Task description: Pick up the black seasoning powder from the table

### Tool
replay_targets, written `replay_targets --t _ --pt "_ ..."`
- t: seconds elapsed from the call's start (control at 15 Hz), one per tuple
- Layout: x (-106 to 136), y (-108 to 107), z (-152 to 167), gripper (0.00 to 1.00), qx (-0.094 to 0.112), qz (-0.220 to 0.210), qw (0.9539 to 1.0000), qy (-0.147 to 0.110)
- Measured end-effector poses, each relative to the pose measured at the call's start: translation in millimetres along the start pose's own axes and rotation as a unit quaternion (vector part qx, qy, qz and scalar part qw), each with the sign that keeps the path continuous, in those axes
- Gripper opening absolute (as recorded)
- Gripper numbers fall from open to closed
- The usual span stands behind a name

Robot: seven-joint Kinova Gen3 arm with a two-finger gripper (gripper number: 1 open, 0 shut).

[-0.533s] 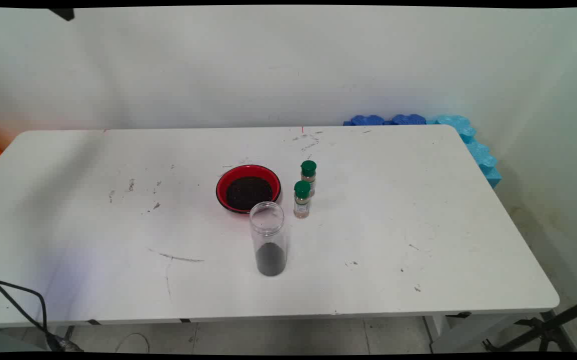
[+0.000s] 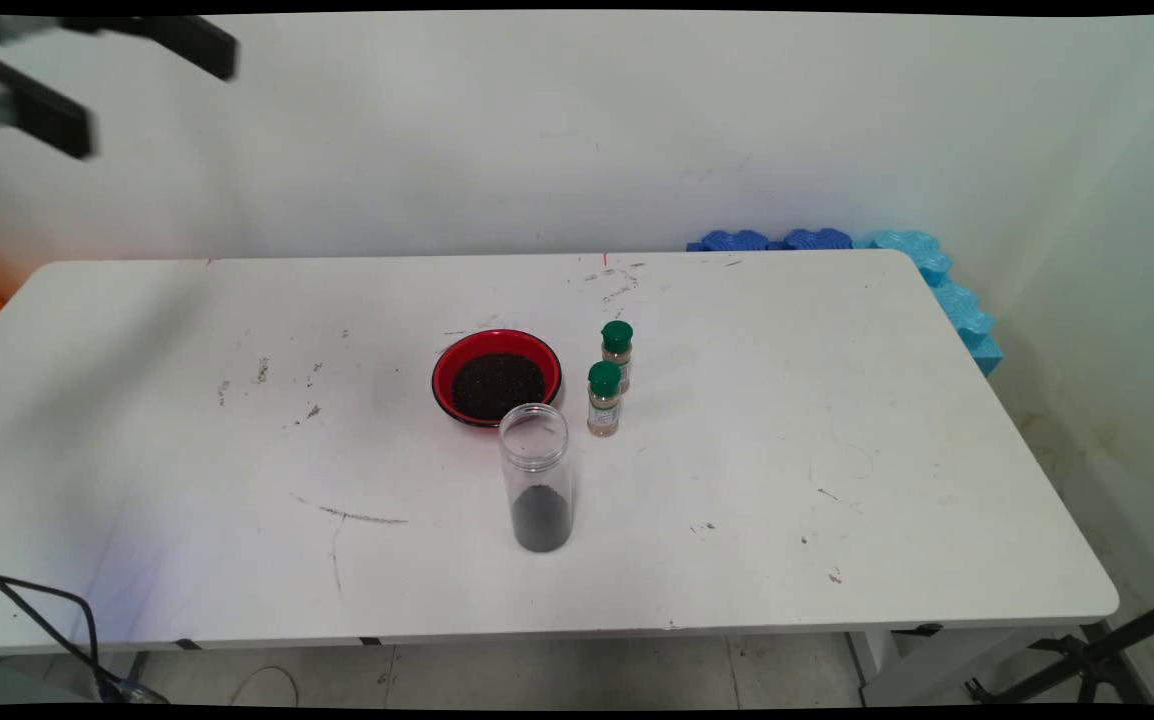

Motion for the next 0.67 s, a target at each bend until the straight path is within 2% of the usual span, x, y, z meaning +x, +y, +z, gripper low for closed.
replay_targets --t 0.27,0.67 --pt "-16 -4 36 1.0 0.037 -0.049 0.9981 -0.007" --pt "-45 2 102 1.0 0.091 -0.117 0.9889 -0.015"
